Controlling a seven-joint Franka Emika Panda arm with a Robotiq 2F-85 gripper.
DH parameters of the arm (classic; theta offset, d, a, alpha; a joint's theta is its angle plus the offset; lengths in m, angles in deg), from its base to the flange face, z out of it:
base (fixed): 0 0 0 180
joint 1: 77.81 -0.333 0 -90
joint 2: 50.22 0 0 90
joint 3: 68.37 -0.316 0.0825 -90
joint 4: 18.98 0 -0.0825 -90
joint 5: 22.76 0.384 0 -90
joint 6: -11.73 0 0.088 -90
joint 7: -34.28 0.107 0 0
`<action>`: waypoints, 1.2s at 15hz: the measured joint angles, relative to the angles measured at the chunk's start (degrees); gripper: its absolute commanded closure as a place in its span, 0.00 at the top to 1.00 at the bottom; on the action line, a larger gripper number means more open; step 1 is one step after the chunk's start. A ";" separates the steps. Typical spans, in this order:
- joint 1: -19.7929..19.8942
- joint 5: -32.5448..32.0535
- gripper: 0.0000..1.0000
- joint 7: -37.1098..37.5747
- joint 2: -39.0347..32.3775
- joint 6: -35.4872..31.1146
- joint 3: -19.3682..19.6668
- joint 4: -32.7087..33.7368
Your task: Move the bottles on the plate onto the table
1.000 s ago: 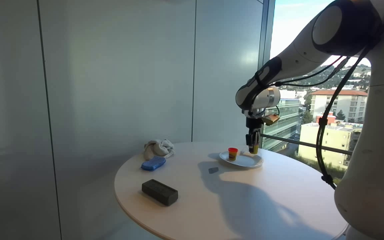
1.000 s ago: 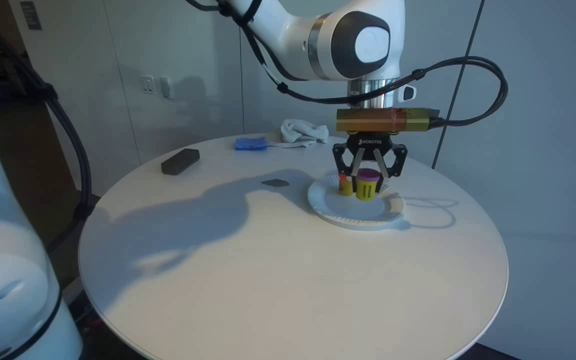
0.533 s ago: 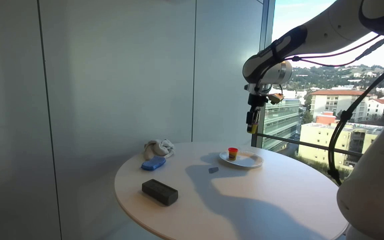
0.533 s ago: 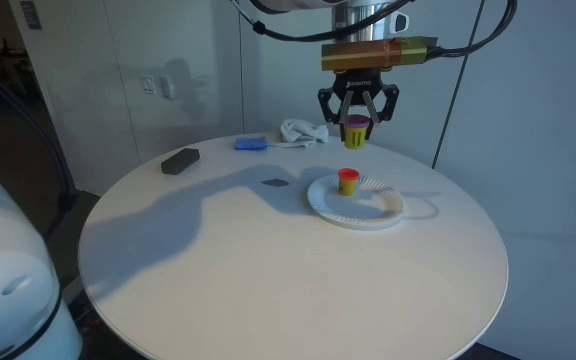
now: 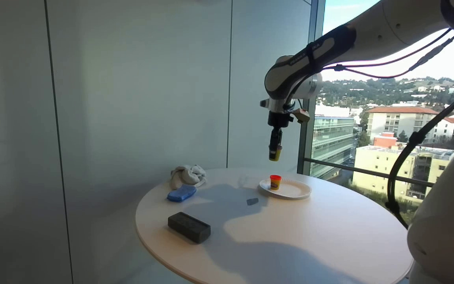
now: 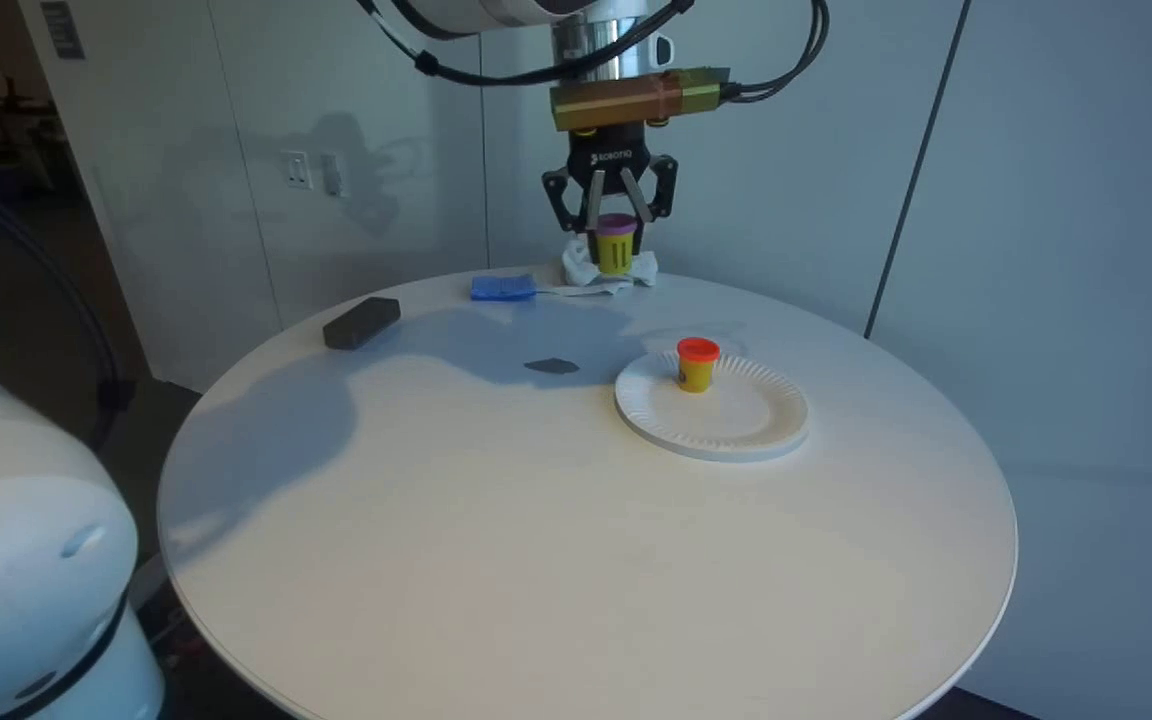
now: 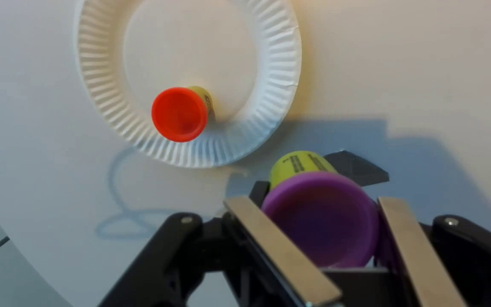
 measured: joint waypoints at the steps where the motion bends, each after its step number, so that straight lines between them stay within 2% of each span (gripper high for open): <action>1: -0.81 -0.46 0.21 0.05 -0.99 -0.45 -0.87 -0.16; 5: -3.10 -0.89 0.21 -0.01 -6.01 -3.26 -2.95 0.46; 9: -3.48 -0.64 0.21 -0.82 -10.82 -4.78 -3.30 2.78; 15: -3.34 8.23 0.21 -9.35 -17.66 -6.78 -3.40 6.47; 18: -2.91 10.10 0.21 -11.45 -21.68 -7.97 -3.91 8.19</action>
